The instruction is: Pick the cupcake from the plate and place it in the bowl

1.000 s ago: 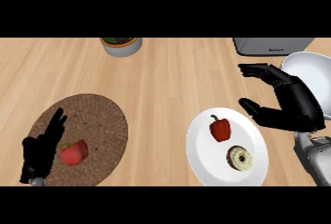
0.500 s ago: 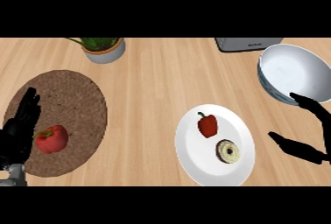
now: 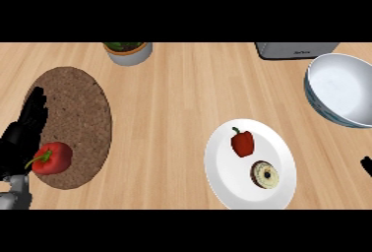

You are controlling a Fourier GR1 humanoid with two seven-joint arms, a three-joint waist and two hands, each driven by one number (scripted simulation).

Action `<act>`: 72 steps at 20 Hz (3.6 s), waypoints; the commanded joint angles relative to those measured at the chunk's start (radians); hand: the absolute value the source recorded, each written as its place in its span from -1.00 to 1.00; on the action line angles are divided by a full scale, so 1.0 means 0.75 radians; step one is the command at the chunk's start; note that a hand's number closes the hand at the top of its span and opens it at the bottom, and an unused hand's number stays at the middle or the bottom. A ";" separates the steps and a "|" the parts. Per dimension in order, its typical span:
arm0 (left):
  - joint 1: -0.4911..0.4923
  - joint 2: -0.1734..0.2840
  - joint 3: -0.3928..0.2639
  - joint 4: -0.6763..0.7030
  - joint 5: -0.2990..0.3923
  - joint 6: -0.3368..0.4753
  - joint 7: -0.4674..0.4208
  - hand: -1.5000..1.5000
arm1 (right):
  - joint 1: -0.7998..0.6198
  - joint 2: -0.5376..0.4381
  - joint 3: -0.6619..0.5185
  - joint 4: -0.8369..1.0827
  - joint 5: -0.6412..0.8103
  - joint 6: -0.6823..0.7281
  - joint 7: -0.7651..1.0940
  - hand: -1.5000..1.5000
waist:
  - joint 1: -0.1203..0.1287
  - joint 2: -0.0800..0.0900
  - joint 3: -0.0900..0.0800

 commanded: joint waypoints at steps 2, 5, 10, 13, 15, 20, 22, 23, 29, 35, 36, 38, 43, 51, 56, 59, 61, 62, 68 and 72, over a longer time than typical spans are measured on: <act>-0.065 -0.011 -0.016 -0.033 0.003 -0.032 0.073 0.00 | 0.081 -0.044 -0.061 -0.295 0.174 0.133 0.316 -1.00 | 0.058 0.011 0.002; -0.096 -0.028 -0.002 0.040 -0.019 -0.045 0.024 0.00 | -0.026 -0.033 -0.073 -0.344 0.192 0.291 0.457 -1.00 | 0.068 0.015 0.002; -0.110 -0.067 -0.062 0.001 -0.060 -0.011 0.047 0.00 | -0.279 -0.205 -0.069 -0.302 0.014 0.640 0.727 -1.00 | 0.102 0.024 0.000; -0.117 -0.031 -0.024 0.034 -0.020 -0.077 0.031 0.00 | -0.472 -0.226 -0.084 -0.186 -0.146 0.802 0.797 -1.00 | 0.120 0.026 0.001; -0.118 -0.043 -0.017 0.012 -0.029 -0.052 0.057 0.00 | -0.490 -0.212 -0.043 -0.133 -0.183 0.868 0.831 -1.00 | 0.105 0.020 0.002; -0.087 -0.041 -0.014 -0.026 -0.035 -0.064 0.084 0.00 | -0.683 -0.150 -0.008 0.104 -0.361 1.017 0.853 -1.00 | 0.114 0.019 0.004; -0.097 -0.103 -0.075 0.013 -0.116 -0.013 0.046 0.00 | -0.827 -0.110 -0.001 0.185 -0.420 1.080 0.883 -1.00 | 0.109 0.021 0.003; -0.066 -0.077 -0.042 -0.047 -0.051 -0.067 0.071 0.00 | -0.828 -0.085 0.026 0.211 -0.429 1.096 0.894 -1.00 | 0.110 0.018 0.003; -0.178 -0.052 0.011 0.041 -0.075 -0.051 0.106 0.00 | -0.789 -0.056 0.152 0.222 -0.464 1.203 1.020 -1.00 | 0.079 0.015 0.003; -0.061 -0.028 0.062 -0.046 -0.033 -0.128 0.055 0.00 | -0.867 -0.007 0.219 0.420 -0.258 1.162 0.894 -1.00 | 0.093 0.013 0.004; -0.159 -0.080 0.013 -0.033 -0.067 -0.069 0.159 0.00 | -0.904 0.015 0.275 0.401 -0.189 1.163 0.935 -1.00 | 0.087 0.014 0.004; -0.088 -0.046 0.077 0.025 -0.037 -0.130 0.049 0.00 | -0.873 -0.010 0.249 0.411 -0.104 1.133 0.855 -1.00 | 0.083 0.014 0.004; -0.050 -0.146 0.035 0.003 -0.117 -0.085 0.000 0.00 | -0.844 0.150 0.294 0.405 0.033 1.145 0.896 -1.00 | 0.079 0.013 0.004; -0.178 -0.124 0.082 0.031 -0.142 -0.101 0.121 0.00 | -0.748 0.299 0.324 0.479 0.118 1.170 0.883 -1.00 | 0.074 0.013 0.004; -0.129 -0.185 0.078 0.059 -0.196 -0.107 0.038 0.00 | -0.697 0.354 0.266 0.581 0.223 1.135 0.728 -1.00 | 0.075 0.014 0.004; -0.137 -0.113 0.131 -0.013 -0.130 -0.199 0.135 0.00 | -0.675 0.379 0.244 0.696 0.283 1.052 0.636 -1.00 | 0.076 0.014 0.004; -0.129 -0.209 0.087 0.097 -0.190 -0.140 -0.012 0.00 | -0.835 0.479 0.233 0.830 0.290 1.101 0.674 -1.00 | 0.079 0.016 0.004; -0.113 -0.154 0.137 0.016 -0.165 -0.194 0.055 0.00 | -0.719 0.414 0.192 0.720 0.315 1.121 0.642 -1.00 | 0.076 0.014 0.004; -0.038 -0.214 0.081 -0.158 -0.229 -0.128 0.137 0.00 | -0.807 0.506 0.120 0.865 0.216 1.214 0.589 1.00 | 0.085 0.013 0.004; -0.127 -0.206 0.115 -0.003 -0.220 -0.182 0.077 0.00 | -0.863 0.493 0.077 0.953 0.266 1.198 0.401 1.00 | 0.078 0.015 0.004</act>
